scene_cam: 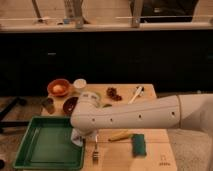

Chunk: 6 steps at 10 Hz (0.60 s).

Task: Place towel in purple bowl

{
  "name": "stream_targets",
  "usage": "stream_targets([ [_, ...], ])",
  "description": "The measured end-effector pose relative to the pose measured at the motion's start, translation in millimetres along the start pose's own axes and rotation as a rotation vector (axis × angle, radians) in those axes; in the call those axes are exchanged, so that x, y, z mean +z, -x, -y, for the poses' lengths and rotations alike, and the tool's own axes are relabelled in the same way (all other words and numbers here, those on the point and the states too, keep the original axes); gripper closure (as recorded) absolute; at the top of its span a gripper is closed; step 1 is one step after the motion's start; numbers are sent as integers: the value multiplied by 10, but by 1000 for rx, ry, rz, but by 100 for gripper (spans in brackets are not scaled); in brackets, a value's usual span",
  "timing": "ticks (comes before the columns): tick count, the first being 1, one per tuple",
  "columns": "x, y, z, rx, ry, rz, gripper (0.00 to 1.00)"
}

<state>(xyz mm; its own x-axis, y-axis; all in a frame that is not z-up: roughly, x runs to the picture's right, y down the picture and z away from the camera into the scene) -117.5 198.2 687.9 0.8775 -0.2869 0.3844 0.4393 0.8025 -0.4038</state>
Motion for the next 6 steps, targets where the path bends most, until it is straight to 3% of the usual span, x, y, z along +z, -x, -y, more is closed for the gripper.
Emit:
stream_targets([
  [6,176,245,516,-18,-4,11,100],
])
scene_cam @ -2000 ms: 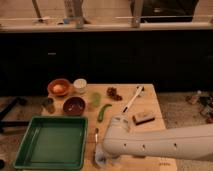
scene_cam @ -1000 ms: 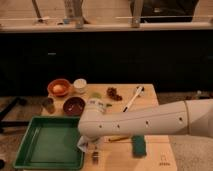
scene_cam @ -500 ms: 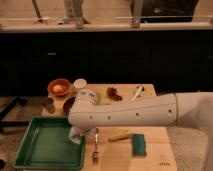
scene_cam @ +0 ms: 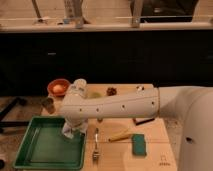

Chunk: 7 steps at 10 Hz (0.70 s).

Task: Place towel in purple bowl

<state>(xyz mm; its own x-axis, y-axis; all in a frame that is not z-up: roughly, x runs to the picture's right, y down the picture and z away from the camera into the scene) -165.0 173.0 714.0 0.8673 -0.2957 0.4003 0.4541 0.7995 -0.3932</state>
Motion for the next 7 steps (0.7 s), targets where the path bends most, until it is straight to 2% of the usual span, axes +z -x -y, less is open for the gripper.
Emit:
stream_targets([
  [5,19,73,449,18,2,-25,100],
  [7,14,28,469,26,4,-32,100],
])
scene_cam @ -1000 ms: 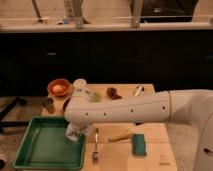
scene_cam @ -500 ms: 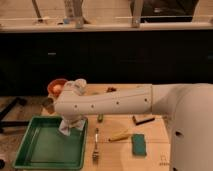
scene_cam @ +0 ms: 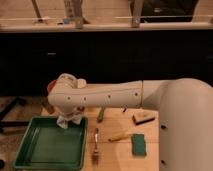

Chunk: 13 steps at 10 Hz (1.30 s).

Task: Place towel in purple bowl

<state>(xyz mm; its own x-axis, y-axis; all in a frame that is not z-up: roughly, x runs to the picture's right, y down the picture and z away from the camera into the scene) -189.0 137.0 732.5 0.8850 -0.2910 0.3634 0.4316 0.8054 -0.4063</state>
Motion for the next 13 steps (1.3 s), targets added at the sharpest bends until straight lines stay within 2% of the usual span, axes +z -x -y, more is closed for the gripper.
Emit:
stream_targets([
  [6,1,6,10,-5,-5,-2,100],
  [10,-91,-83,323,-14,-60,-8,100],
  [13,-82,-127,508,-14,-77,-14,100],
])
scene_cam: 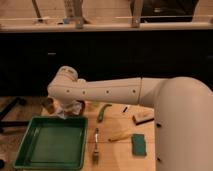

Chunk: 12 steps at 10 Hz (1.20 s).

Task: Place towel in purple bowl

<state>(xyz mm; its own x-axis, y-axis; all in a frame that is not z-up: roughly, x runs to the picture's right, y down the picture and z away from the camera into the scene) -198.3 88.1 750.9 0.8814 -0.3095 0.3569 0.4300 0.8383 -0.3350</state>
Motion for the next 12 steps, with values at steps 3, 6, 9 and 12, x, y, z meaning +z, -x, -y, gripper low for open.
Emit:
stream_targets([
  [3,91,-71,103,12,2,-2,100],
  [6,175,-164,258,31,-2,-4,100],
  [9,266,-211,397,46,-6,-3,100],
  [12,417,-303,456,71,11,-6,100],
])
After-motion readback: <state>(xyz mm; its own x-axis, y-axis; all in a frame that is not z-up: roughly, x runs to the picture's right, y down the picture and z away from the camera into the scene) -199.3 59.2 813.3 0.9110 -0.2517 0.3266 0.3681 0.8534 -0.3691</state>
